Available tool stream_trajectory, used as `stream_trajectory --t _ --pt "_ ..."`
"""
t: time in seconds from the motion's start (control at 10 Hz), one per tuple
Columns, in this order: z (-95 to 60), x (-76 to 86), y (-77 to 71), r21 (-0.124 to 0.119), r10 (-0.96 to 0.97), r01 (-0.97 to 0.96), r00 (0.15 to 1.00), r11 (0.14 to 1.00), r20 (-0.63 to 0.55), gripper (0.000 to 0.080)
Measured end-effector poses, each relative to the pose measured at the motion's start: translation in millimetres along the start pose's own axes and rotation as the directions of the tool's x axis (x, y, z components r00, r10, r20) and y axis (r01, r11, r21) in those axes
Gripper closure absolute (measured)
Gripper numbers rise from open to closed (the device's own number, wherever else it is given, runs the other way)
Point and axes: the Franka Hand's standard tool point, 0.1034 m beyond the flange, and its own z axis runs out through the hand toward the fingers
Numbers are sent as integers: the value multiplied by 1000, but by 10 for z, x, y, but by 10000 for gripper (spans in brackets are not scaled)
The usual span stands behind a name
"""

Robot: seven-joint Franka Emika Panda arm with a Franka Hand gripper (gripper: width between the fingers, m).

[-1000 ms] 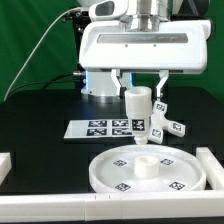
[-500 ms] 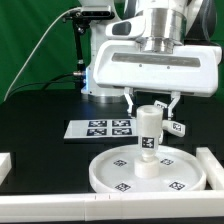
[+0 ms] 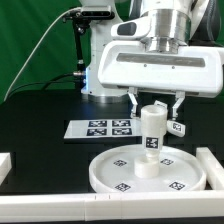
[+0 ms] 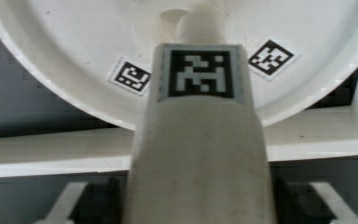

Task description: Assemble round table

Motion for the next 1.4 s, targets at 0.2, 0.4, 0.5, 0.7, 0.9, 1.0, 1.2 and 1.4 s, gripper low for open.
stream_trajectory --t 0.2,0.4,0.5,0.7,0.9,1.0,1.2,1.4 --pt "16 -4 59 -7 -14 14 1000 1000 2 392" --pt "49 -32 89 -14 -21 21 1000 1000 4 392" --pt "71 -56 82 -17 -27 27 1000 999 7 392" --pt "120 -93 64 -24 -38 38 999 999 7 392" --pt "126 -88 38 -27 -16 15 999 1000 -30 391" --pt "130 -81 39 -30 -14 12 999 999 -50 391" --pt "130 -79 47 -32 -14 12 998 999 -55 315" --pt "130 -78 47 -32 -16 15 998 999 -55 200"
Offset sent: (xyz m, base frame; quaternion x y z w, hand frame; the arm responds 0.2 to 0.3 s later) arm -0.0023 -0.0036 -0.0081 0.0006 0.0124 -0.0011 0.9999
